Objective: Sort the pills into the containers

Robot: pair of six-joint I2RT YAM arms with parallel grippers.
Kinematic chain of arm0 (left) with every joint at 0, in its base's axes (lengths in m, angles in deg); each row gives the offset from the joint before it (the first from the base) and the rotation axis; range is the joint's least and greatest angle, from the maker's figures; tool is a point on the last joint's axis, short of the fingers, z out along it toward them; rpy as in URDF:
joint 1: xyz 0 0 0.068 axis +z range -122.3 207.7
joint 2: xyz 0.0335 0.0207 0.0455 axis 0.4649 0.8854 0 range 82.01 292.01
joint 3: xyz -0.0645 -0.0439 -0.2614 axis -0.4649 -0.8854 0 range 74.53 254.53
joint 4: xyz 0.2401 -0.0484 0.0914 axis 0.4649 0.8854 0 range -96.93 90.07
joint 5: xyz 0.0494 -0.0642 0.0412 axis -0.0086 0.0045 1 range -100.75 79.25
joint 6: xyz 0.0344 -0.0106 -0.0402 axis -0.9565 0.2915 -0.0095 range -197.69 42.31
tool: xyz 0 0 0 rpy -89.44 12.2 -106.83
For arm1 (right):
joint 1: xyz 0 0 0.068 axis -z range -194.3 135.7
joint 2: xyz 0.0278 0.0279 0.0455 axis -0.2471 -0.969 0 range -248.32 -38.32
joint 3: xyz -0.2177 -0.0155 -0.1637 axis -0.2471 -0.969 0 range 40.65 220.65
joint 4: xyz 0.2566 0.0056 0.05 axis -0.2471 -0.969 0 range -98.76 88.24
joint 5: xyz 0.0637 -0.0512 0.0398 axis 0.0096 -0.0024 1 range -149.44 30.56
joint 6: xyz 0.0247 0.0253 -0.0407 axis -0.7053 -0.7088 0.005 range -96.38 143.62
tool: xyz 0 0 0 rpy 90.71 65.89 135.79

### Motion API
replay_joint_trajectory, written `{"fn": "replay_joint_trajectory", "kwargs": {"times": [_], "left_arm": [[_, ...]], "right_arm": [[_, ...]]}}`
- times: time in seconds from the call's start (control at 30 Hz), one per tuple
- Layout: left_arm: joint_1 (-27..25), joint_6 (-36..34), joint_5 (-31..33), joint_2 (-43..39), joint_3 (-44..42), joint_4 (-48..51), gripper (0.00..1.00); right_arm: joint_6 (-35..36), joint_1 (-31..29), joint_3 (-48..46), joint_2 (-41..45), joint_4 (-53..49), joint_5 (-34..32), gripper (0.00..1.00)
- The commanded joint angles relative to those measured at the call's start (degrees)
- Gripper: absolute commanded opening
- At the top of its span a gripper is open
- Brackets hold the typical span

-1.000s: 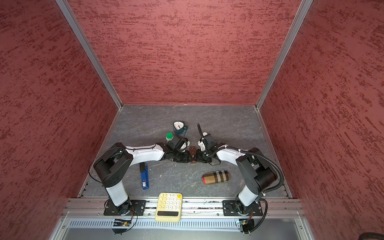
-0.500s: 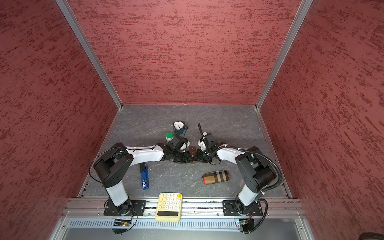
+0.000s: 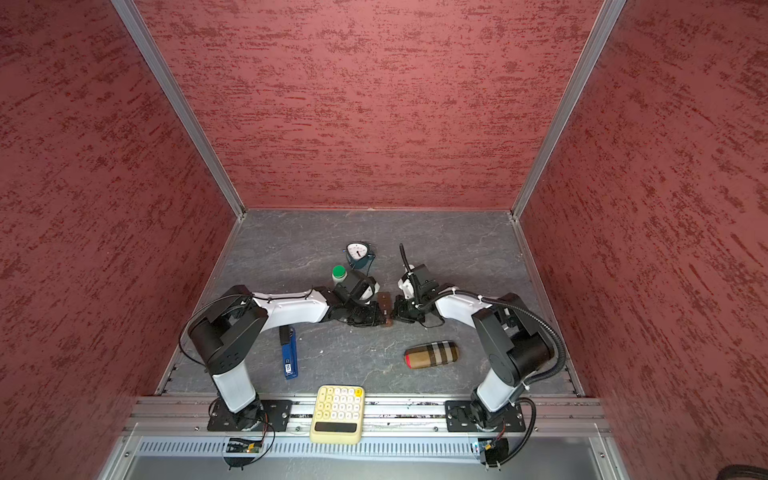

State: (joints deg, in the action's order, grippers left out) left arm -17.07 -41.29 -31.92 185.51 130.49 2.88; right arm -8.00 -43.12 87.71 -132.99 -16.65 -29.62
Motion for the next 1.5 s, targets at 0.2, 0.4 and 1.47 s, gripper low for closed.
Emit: {"fn": "replay_joint_trajectory", "kwargs": {"times": [0.2,0.4,1.47], "left_arm": [[1.15,-2.60,0.91,-1.73,-0.64,0.17,0.32],[3.32,-5.07,2.06,-7.00,0.23,2.19,0.45],[13.85,-4.32,8.78,-39.42,-20.24,3.82,0.65]], "right_arm": [[1.16,-1.16,3.13,4.41,-6.11,-8.71,0.25],[2.00,-0.71,8.02,8.55,-13.47,-14.10,0.37],[-6.39,-14.14,27.15,-6.30,-29.72,-32.02,0.78]]}}
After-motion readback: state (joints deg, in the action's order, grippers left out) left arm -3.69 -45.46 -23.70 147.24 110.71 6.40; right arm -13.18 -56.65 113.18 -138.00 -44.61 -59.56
